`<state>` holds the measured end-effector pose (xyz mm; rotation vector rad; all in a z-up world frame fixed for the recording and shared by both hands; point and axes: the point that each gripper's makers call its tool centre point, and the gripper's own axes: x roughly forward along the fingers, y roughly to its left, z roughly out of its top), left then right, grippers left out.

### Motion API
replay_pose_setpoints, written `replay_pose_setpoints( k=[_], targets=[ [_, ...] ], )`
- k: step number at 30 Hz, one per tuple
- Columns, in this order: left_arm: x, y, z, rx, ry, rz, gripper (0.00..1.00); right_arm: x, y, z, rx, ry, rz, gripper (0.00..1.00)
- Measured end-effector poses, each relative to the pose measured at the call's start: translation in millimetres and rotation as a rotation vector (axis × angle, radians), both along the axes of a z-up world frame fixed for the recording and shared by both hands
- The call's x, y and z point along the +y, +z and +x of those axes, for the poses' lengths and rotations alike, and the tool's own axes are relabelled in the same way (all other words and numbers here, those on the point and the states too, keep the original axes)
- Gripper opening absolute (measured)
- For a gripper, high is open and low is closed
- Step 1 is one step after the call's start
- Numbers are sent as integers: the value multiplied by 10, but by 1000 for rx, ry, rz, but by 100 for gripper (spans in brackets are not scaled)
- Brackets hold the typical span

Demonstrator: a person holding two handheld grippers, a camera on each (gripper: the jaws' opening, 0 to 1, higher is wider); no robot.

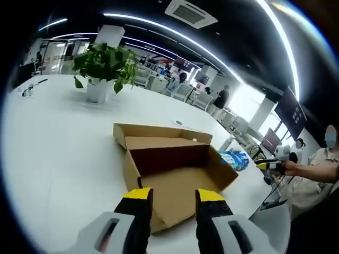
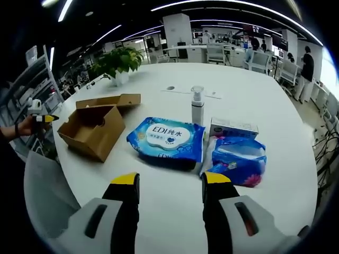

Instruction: Operate the shoe box by opening the lid, removing the specified soft item, and placing it in the target area until the item is outside and the box remains undamaged.

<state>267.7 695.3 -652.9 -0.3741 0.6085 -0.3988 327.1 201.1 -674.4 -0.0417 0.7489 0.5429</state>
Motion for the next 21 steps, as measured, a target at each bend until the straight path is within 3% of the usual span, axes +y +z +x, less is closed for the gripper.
replay_pose_setpoints(
  k=[13,21],
  targets=[
    [155,-307,51,77,90,60,33,7,-59,-141,18,-14,15,44],
    [102,-456,85,122,115,96,35,24,-54,-247,14,-23,26,44]
  ],
)
